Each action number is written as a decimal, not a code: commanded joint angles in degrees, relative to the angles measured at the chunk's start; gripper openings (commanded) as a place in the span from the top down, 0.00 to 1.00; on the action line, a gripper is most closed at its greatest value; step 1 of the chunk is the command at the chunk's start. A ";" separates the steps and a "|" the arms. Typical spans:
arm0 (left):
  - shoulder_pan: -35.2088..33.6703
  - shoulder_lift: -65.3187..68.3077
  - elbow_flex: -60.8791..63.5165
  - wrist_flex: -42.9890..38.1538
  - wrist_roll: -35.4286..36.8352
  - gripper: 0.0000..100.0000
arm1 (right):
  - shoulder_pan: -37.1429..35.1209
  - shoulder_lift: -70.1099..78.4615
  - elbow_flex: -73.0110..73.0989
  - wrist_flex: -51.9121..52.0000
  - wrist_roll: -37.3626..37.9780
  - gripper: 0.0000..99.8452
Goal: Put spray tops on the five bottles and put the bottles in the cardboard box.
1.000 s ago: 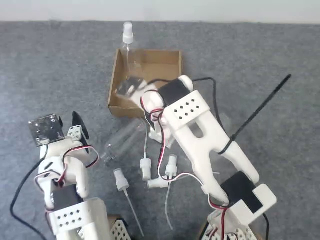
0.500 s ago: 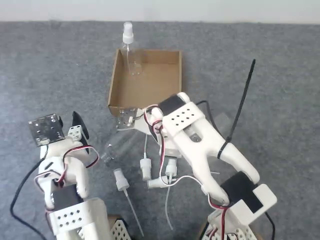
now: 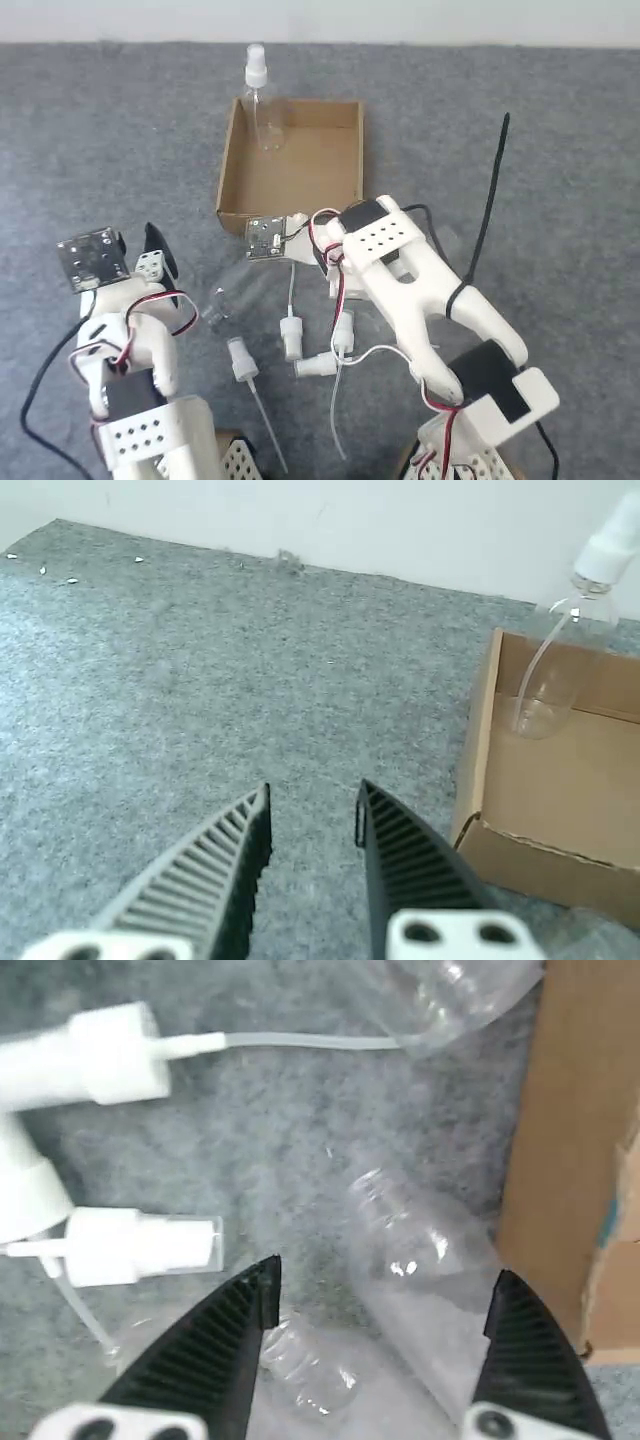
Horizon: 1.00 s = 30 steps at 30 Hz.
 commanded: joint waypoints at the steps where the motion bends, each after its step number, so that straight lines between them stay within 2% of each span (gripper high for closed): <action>1: -0.09 -0.97 -0.66 -2.20 0.62 0.86 | 3.12 5.49 -0.09 -2.95 0.97 0.72; 3: -0.09 -0.97 -0.66 -2.20 0.62 0.86 | 4.00 7.16 -0.18 -2.86 0.97 0.73; 11: -0.09 -0.97 -0.66 -2.20 0.62 0.86 | 3.74 7.34 -0.18 -2.95 0.88 0.92; 20: -0.09 -0.97 -0.57 -2.20 0.53 0.86 | 4.09 -0.84 0.18 -2.15 0.62 0.93; 30: -0.09 -0.97 -0.57 -2.20 0.53 0.86 | 4.18 -13.32 0.18 7.34 0.62 0.93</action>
